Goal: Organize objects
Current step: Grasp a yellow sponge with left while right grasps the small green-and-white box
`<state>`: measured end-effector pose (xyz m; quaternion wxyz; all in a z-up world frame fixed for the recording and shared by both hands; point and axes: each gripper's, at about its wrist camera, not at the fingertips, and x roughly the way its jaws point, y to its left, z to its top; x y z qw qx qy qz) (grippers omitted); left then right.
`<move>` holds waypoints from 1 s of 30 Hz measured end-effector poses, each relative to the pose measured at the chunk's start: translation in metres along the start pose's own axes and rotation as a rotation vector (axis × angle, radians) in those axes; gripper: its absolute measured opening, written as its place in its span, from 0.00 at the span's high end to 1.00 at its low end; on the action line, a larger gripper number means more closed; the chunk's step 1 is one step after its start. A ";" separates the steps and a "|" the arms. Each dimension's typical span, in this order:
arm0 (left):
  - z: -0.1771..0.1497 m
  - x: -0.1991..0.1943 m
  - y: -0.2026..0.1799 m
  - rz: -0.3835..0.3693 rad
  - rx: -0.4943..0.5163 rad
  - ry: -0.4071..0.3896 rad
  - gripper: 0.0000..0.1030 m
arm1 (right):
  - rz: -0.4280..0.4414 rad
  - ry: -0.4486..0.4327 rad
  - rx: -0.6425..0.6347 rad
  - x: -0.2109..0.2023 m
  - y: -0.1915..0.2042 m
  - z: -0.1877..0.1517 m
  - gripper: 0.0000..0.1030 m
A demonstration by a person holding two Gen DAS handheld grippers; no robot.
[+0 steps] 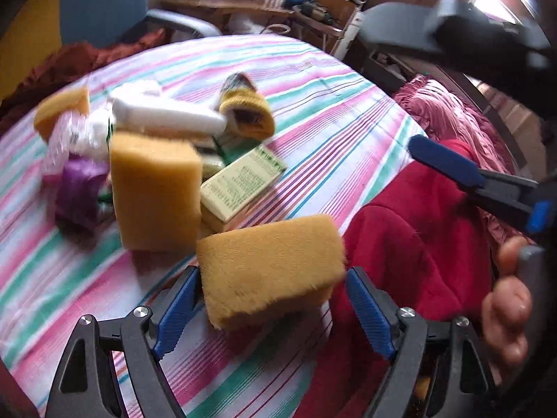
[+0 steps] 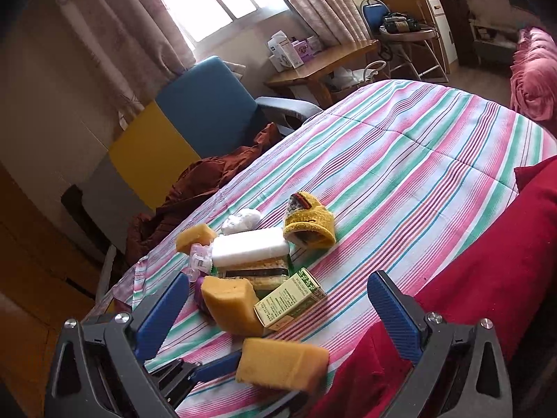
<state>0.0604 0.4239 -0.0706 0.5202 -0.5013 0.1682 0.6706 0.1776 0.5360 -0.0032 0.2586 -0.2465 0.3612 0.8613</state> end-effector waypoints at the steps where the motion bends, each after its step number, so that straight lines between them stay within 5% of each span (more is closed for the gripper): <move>1: -0.001 0.003 0.003 -0.020 -0.026 0.002 0.27 | -0.003 0.002 -0.002 0.000 0.001 0.000 0.00; 9: -0.030 -0.028 0.031 -0.042 -0.059 -0.045 0.32 | -0.069 0.052 -0.047 0.009 0.007 -0.001 0.00; 17: -0.070 -0.071 0.072 0.002 -0.130 -0.091 0.31 | -0.224 0.443 -0.427 0.070 0.044 -0.009 0.00; 23: -0.088 -0.092 0.094 0.017 -0.196 -0.125 0.31 | -0.268 0.598 -0.650 0.111 0.061 -0.016 0.01; 30: -0.095 -0.098 0.101 0.026 -0.221 -0.145 0.31 | -0.317 0.705 -0.722 0.155 0.062 -0.021 0.09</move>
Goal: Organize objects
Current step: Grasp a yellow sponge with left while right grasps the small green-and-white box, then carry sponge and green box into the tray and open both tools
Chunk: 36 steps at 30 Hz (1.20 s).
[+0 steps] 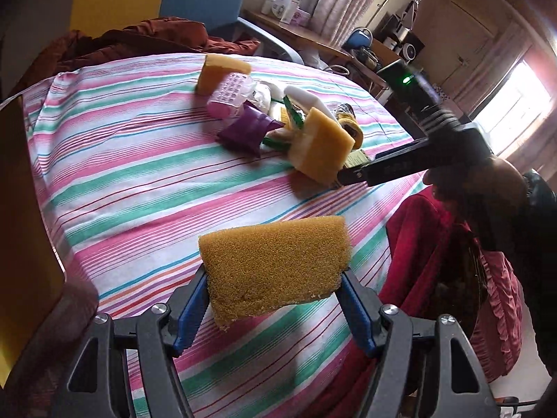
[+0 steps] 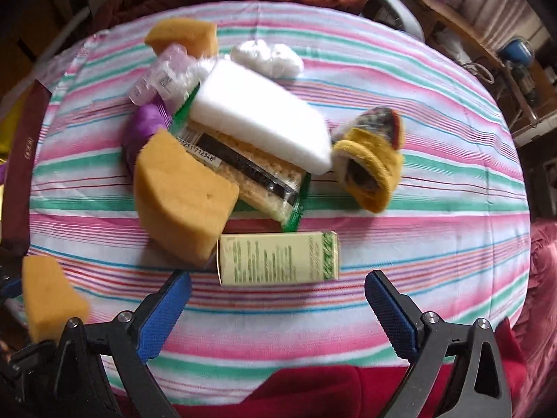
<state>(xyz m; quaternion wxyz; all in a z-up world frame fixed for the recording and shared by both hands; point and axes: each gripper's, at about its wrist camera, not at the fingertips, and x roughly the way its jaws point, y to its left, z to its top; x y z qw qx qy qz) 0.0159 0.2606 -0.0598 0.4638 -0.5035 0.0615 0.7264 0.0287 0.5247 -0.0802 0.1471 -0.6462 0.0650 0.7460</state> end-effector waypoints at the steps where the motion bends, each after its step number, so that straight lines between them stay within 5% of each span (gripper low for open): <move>1: -0.001 -0.001 0.001 0.001 0.000 -0.001 0.31 | -0.011 0.017 -0.012 0.005 0.000 0.001 0.25; 13: -0.012 -0.007 0.000 0.004 0.007 -0.013 0.31 | -0.051 -0.089 0.039 -0.030 -0.020 -0.036 0.29; 20: -0.014 -0.028 -0.001 0.004 0.006 -0.065 0.31 | 0.028 -0.287 0.124 -0.087 -0.021 -0.065 0.29; 28: -0.018 -0.083 0.026 0.040 -0.084 -0.189 0.31 | 0.178 -0.431 0.007 -0.126 0.065 -0.052 0.29; 36: -0.030 -0.152 0.099 0.178 -0.268 -0.330 0.31 | 0.306 -0.453 -0.154 -0.125 0.171 -0.021 0.29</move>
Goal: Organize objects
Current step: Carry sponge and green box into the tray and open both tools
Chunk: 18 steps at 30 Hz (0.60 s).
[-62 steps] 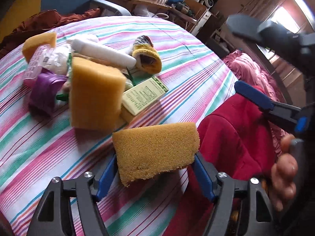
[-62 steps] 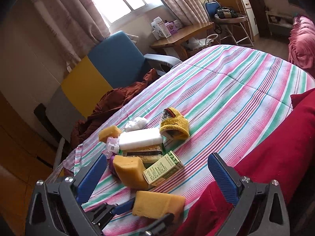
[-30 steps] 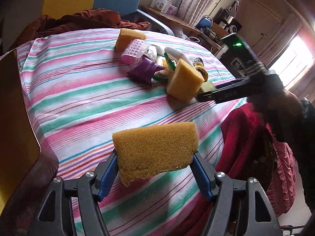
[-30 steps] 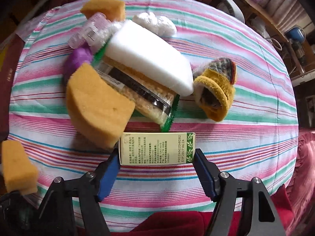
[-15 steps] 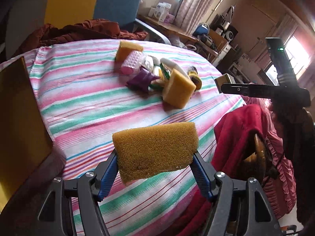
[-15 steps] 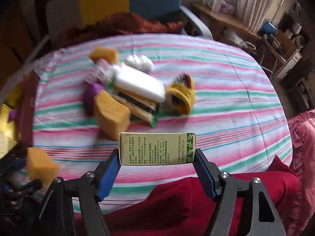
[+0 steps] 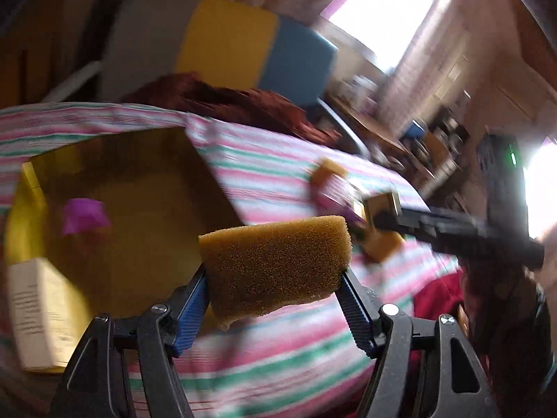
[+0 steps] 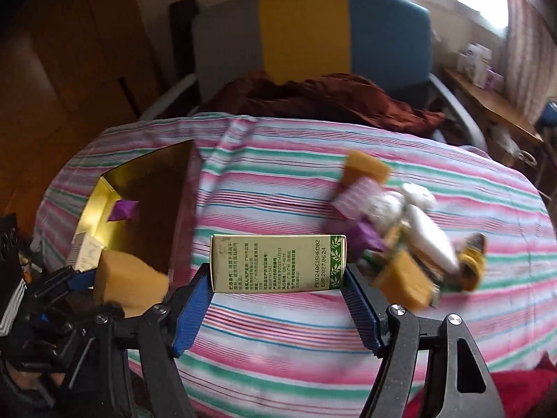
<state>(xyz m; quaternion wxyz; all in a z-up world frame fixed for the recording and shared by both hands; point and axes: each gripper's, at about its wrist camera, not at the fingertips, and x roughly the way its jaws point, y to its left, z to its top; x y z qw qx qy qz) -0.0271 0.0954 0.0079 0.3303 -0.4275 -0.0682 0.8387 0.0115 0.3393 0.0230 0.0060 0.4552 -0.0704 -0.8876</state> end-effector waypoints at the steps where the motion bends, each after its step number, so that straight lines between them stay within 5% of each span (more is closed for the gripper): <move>1: 0.004 -0.006 0.012 0.028 -0.021 -0.019 0.31 | 0.020 0.007 -0.012 0.006 0.010 0.003 0.29; 11: 0.024 -0.036 0.100 0.206 -0.153 -0.101 0.31 | 0.148 0.080 -0.138 0.056 0.098 0.008 0.29; 18: 0.029 -0.056 0.133 0.237 -0.211 -0.151 0.31 | 0.182 0.108 -0.181 0.083 0.135 0.007 0.29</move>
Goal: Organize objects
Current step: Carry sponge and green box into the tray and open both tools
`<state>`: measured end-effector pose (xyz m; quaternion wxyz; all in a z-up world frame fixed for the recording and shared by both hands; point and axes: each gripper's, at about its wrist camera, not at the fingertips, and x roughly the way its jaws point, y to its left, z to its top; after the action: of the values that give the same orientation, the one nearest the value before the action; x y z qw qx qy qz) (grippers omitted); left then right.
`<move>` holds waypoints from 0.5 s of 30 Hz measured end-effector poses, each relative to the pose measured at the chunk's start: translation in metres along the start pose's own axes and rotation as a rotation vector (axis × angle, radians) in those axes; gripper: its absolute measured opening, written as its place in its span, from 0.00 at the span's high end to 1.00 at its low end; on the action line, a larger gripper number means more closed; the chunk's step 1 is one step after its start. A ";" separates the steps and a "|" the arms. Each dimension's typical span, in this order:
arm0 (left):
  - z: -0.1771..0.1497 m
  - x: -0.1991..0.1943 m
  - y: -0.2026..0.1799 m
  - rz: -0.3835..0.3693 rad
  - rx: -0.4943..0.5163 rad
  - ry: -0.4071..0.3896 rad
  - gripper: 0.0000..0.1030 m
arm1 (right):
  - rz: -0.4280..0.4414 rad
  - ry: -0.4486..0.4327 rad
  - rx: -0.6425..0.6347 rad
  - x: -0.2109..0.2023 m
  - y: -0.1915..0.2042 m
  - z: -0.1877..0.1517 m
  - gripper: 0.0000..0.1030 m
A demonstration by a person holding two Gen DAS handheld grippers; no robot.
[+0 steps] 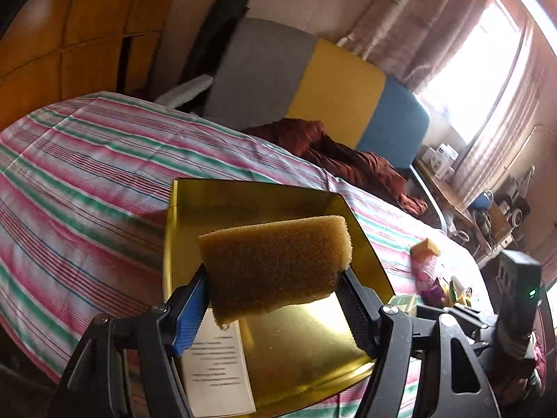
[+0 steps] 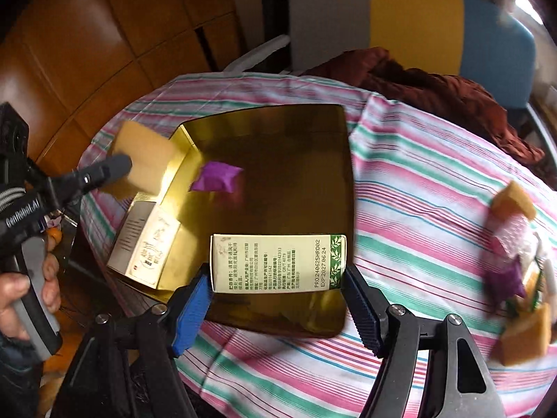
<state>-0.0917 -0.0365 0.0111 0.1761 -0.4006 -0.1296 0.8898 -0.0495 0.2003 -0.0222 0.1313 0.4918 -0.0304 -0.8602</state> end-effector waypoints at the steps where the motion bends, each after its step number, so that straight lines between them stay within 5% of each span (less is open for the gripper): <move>1: 0.001 -0.001 0.003 0.001 -0.004 -0.004 0.31 | 0.000 0.009 -0.002 0.006 0.003 0.001 0.29; 15: 0.020 0.019 0.032 0.027 -0.059 0.002 0.30 | 0.134 0.118 -0.099 0.054 0.058 -0.012 0.21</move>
<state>-0.1253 -0.0595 -0.0005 0.1523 -0.4084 -0.1501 0.8874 -0.0538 0.1317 -0.0635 0.2142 0.5314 -0.0126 -0.8195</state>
